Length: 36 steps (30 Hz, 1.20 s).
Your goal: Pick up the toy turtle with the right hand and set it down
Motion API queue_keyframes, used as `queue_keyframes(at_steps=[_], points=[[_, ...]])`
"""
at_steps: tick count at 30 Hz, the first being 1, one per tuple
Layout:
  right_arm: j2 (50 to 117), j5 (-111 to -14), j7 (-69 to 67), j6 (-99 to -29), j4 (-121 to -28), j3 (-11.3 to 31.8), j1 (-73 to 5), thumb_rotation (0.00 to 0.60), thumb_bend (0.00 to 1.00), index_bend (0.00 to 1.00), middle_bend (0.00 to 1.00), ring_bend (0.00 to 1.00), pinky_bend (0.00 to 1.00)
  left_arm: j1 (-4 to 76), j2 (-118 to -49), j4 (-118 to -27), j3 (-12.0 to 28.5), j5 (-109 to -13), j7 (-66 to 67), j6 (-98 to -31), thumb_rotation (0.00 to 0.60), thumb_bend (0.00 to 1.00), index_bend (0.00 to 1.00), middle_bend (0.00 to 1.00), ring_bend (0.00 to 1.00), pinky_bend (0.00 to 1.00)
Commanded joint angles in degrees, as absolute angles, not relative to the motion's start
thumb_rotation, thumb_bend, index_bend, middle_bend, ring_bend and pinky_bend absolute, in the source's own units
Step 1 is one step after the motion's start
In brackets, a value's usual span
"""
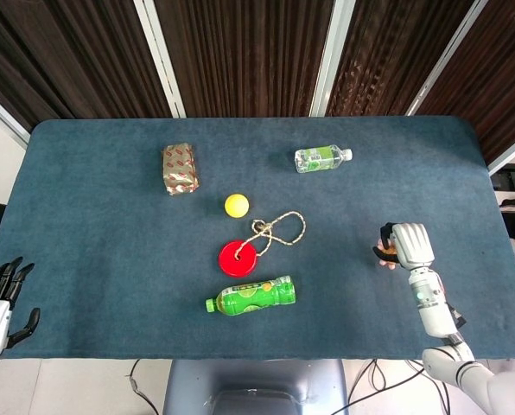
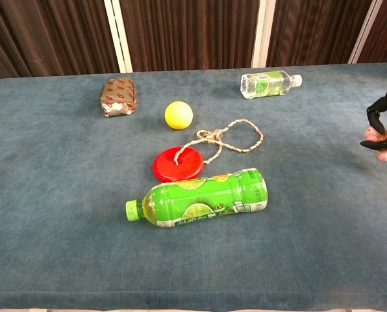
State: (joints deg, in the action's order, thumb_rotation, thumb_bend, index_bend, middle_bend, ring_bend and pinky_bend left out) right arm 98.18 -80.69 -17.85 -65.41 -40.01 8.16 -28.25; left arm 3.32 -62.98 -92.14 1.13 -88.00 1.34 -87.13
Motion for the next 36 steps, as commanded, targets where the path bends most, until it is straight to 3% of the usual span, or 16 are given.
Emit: queue_keyframes(at_steps=[1,3,6,13,18,20,23,36], points=[[94.07,-81.45,-18.81,-65.19,-45.55,7.37,-27.39,0.600,0.25,0.33,0.44,0.85,1.00,3.38,-63.01,-92.22,1.12,-88.06,1.51,-87.07,0.600,0.42,0.10,0.00,0.00,0.23],[92.21,-81.49,-18.75,-64.87,-48.55,7.02,-26.95,0.600,0.21,0.22,0.39,0.85,1.00,3.42,-63.05,-92.24,1.13,-88.06,1.68,-87.03,0.600,0.42,0.10,0.00,0.00,0.23],[89.15,-81.36,-18.01,-63.95,-53.42,6.36,-26.26,0.600,0.20,0.14,0.36,0.85,1.00,3.47,-63.11,-92.30,1.12,-88.06,1.93,-86.93,0.600,0.42,0.10,0.00,0.00,0.23],[85.51,-80.01,-14.93,-62.12,-59.44,5.92,-25.47,0.600,0.18,0.12,0.35,0.85,1.00,3.55,-63.18,-92.36,0.98,-88.25,2.32,-86.78,0.600,0.42,0.10,0.00,0.00,0.23],[83.36,-74.77,-3.36,-62.85,-63.91,7.60,-23.92,0.600,0.18,0.19,0.35,0.85,1.00,3.54,-63.19,-92.34,0.93,-88.29,2.35,-86.78,0.600,0.42,0.10,0.00,0.00,0.23],[83.33,-69.70,6.79,-64.82,-66.28,9.75,-23.08,0.600,0.18,0.25,0.35,0.85,1.00,3.55,-63.13,-92.39,0.92,-88.33,2.31,-86.78,0.600,0.42,0.10,0.00,0.00,0.23],[82.95,-66.10,11.24,-64.67,-68.40,11.26,-23.05,0.600,0.18,0.32,0.35,0.86,1.00,3.56,-63.16,-92.43,0.92,-88.33,2.40,-86.78,0.600,0.42,0.10,0.00,0.00,0.23],[89.99,-69.76,0.92,-61.71,-53.45,12.31,-27.04,0.600,0.18,0.45,0.35,0.88,1.00,3.74,-63.24,-92.43,0.88,-88.29,2.74,-86.44,0.600,0.42,0.10,0.00,0.00,0.23]])
